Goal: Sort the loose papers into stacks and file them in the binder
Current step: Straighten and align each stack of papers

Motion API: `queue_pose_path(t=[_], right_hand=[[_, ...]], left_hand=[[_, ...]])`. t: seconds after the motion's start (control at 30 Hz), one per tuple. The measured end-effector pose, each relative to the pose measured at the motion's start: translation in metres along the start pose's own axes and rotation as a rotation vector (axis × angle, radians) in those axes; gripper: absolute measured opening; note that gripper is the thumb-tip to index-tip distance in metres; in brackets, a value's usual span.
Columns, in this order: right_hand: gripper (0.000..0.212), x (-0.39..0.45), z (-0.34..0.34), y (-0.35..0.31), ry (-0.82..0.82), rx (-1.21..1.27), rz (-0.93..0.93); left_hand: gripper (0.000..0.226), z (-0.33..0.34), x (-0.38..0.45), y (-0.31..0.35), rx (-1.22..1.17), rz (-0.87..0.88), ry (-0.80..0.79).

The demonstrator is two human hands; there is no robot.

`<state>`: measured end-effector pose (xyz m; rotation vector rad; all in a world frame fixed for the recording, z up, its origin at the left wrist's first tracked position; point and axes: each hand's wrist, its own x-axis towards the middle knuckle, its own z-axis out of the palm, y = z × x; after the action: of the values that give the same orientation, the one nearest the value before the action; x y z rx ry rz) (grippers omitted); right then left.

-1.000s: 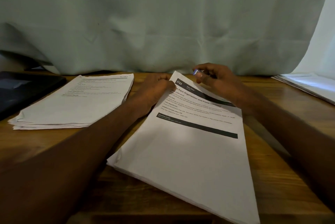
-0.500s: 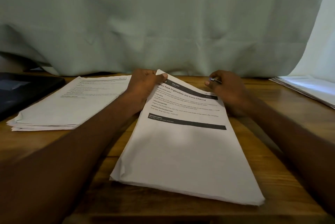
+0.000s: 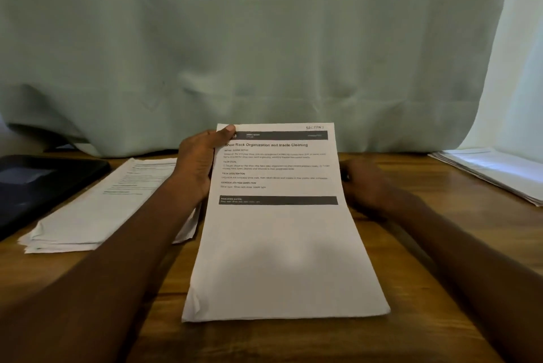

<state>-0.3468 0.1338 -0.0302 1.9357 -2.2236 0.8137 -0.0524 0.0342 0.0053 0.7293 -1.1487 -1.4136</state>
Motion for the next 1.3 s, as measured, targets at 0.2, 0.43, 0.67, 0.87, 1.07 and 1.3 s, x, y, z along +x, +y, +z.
queue_pose_path(t=[0.2,0.43,0.67,0.87,1.07,1.3], right_hand=[[0.018,0.001,-0.009,-0.013,0.159,0.244,0.020],[0.045,-0.002,-0.029,-0.052,-0.162,1.022,0.241],[0.031,-0.012,-0.020,-0.066,0.087,1.251,0.141],[0.022,-0.011,-0.034,-0.060,0.422,1.280,0.139],[0.020,-0.010,-0.042,-0.056,0.666,1.219,0.126],[0.022,-0.004,-0.049,-0.043,0.712,1.215,0.141]], left_hand=[[0.017,0.001,0.005,-0.006,-0.040,-0.025,0.025],[0.018,-0.007,0.011,-0.010,-0.128,-0.017,0.096],[0.051,-0.001,0.000,-0.006,-0.141,-0.082,-0.117],[0.046,0.033,-0.026,-0.022,0.130,-0.088,-0.355],[0.018,0.025,-0.018,-0.009,0.564,0.107,-0.258],[0.014,0.019,-0.014,-0.005,0.818,0.114,-0.295]])
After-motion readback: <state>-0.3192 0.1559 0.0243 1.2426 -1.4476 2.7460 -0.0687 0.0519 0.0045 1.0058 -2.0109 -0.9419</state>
